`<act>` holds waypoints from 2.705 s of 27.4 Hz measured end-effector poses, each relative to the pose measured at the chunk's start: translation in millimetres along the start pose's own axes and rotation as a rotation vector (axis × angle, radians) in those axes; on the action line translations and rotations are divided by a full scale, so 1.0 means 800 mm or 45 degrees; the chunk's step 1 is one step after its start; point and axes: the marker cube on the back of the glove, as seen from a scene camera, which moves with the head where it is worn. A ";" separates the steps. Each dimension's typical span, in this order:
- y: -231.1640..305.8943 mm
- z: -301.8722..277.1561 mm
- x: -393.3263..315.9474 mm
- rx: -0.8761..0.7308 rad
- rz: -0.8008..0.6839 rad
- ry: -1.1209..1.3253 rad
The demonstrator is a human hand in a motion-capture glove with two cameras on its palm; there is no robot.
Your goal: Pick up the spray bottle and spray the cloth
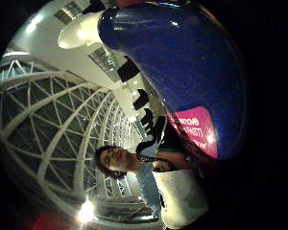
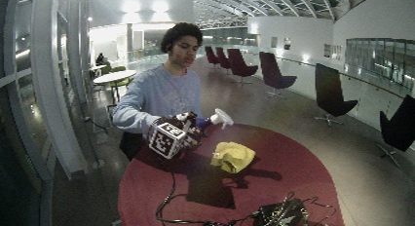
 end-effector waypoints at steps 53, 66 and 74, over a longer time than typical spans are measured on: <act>-0.027 0.068 -0.021 0.120 -0.125 0.096; -0.078 0.190 -0.130 0.230 -0.842 -0.122; -0.144 0.265 -0.160 0.234 -1.150 -0.161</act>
